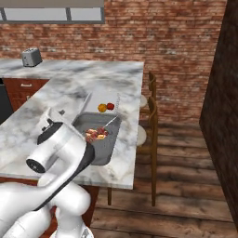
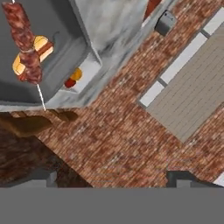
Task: Place the cold items (orange and bell pepper) from the fridge in one tupperware on the dining counter. Place the warm items (hot dog and kebab skewer) in the stove area in another tupperware.
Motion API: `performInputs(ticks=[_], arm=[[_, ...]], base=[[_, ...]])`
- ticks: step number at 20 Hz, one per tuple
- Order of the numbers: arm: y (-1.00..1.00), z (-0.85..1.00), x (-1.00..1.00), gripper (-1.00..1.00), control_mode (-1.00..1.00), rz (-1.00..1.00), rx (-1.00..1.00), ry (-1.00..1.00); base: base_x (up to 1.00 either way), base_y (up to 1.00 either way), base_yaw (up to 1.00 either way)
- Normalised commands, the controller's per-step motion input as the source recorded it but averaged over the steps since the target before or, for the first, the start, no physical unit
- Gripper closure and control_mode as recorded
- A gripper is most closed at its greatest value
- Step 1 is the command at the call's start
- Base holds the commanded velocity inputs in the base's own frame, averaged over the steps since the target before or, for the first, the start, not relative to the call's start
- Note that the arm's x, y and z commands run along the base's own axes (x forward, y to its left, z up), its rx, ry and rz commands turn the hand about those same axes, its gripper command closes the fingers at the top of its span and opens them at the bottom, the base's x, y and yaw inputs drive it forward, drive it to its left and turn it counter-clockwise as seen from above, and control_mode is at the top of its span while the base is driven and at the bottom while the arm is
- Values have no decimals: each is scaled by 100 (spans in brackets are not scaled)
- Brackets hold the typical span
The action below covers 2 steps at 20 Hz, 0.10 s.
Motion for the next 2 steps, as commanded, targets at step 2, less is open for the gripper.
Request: performInputs(ticks=[2], arm=[[0, 100, -88, -100, -100, -11, 51, -1]], base=[[0, 0, 0]])
